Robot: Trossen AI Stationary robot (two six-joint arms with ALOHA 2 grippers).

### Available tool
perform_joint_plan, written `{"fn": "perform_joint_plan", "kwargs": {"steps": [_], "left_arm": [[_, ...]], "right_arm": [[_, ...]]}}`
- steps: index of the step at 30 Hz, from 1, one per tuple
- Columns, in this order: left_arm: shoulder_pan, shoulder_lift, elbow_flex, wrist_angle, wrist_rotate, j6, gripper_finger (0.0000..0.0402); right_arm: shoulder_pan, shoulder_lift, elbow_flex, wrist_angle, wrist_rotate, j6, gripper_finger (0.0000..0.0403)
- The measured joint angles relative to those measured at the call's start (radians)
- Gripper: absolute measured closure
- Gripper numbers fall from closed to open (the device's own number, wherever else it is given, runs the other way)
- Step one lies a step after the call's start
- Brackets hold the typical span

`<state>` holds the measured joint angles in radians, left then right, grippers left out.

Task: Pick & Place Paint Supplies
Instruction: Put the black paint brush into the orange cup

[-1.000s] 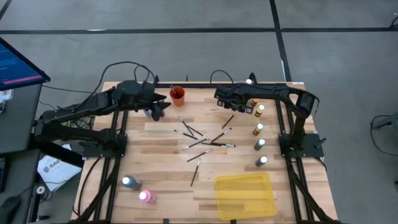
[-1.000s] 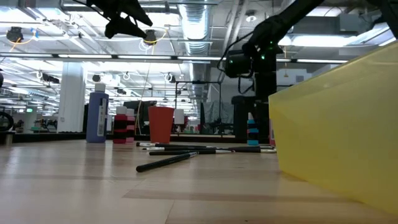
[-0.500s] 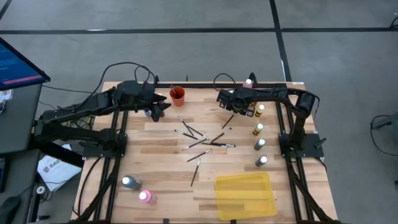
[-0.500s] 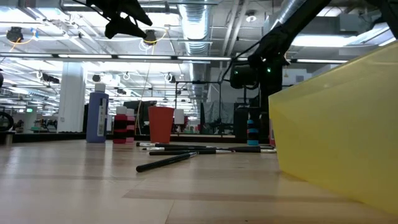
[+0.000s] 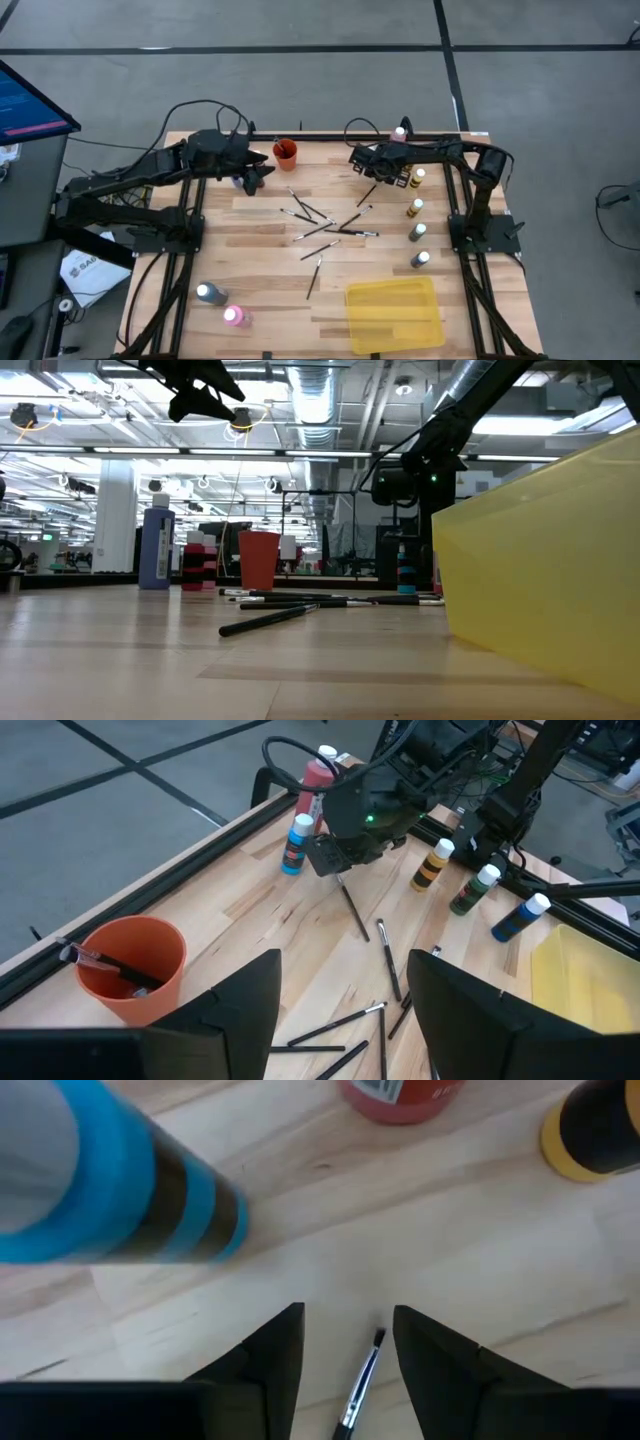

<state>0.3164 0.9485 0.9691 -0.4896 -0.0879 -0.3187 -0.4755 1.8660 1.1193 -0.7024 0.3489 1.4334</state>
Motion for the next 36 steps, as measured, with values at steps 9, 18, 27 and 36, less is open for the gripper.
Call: {"fn": "perform_joint_plan", "kwargs": {"steps": [9,18,27,36], "left_arm": [[0.0,0.0,0.0,0.0,0.0,0.0,0.019],[0.0,0.0,0.0,0.0,0.0,0.0,0.019],[0.0,0.0,0.0,0.0,0.015,0.0,0.019],[0.0,0.0,0.0,0.0,0.016,0.026,0.019]], "right_arm": [[0.0,-0.005,-0.073,0.073,0.024,0.033,0.0242],[0.04,-0.003,-0.077,0.078,0.027,0.062,0.0276],[0.045,-0.003,-0.077,0.079,0.004,0.051,0.0304],[0.055,-0.002,-0.076,0.086,-0.004,0.052,0.0306]]}}
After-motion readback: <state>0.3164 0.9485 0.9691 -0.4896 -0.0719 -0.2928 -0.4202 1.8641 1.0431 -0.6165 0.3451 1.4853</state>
